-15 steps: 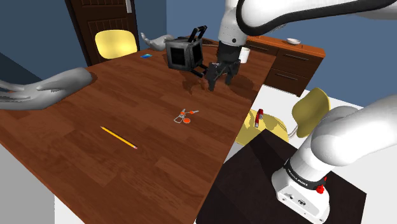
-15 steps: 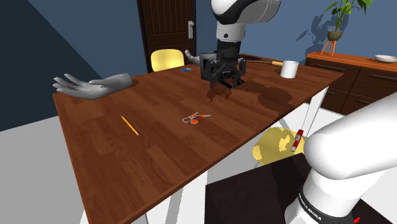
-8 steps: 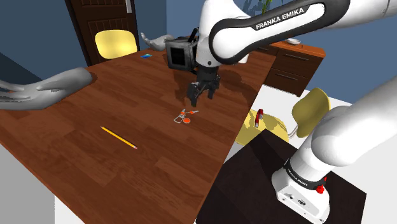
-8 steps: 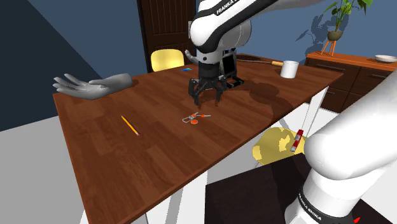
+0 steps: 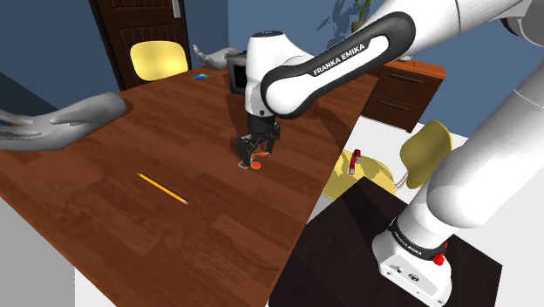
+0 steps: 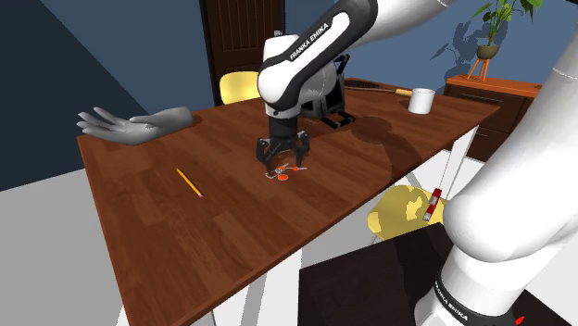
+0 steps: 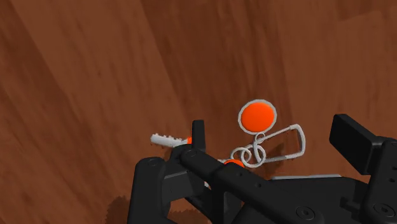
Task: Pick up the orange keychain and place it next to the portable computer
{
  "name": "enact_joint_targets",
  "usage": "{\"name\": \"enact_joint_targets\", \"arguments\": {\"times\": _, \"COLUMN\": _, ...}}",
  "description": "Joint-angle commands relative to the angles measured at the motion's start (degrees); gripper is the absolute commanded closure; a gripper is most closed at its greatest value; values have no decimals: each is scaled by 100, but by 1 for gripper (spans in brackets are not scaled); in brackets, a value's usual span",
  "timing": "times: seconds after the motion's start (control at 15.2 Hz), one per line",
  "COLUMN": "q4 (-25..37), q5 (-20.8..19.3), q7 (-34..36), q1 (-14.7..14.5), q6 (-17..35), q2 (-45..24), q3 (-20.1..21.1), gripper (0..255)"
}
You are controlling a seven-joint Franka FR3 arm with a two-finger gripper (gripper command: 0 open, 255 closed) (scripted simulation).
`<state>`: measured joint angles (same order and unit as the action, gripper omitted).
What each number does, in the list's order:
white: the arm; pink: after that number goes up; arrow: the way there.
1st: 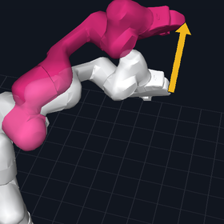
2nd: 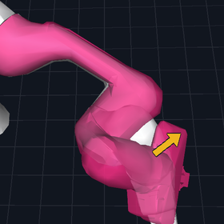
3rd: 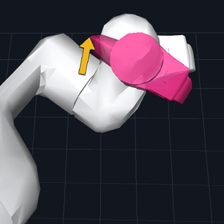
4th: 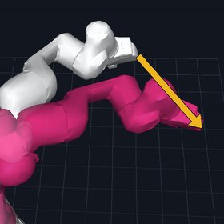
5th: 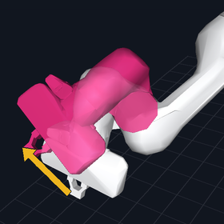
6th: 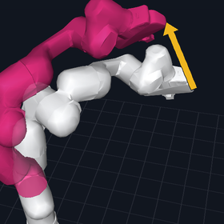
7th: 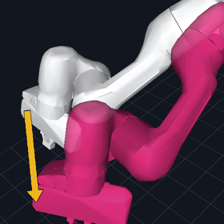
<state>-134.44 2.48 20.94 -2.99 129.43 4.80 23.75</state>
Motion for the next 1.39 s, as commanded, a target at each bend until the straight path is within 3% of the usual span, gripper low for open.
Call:
{"name": "enact_joint_targets", "arguments": {"times": 0.0, "q4": -73, "q5": -48, "q7": 49, "q1": -5, "q6": 171, "q2": -103, "q3": 19, "gripper": 0}}
{"name": "enact_joint_targets", "arguments": {"times": 0.26, "q4": -181, "q5": -147, "q7": 123, "q1": -1, "q6": 458, "q2": -297, "q3": 31, "gripper": 0}}
{"name": "enact_joint_targets", "arguments": {"times": 0.73, "q4": -181, "q5": -147, "q7": 123, "q1": -1, "q6": 457, "q2": -297, "q3": 31, "gripper": 0}}
{"name": "enact_joint_targets", "arguments": {"times": 0.79, "q4": -181, "q5": -147, "q7": 123, "q1": -1, "q6": 457, "q2": -297, "q3": 31, "gripper": 255}}
{"name": "enact_joint_targets", "arguments": {"times": 1.32, "q4": -230, "q5": -113, "q7": 122, "q1": -15, "q6": 448, "q2": -235, "q3": 42, "gripper": 255}}
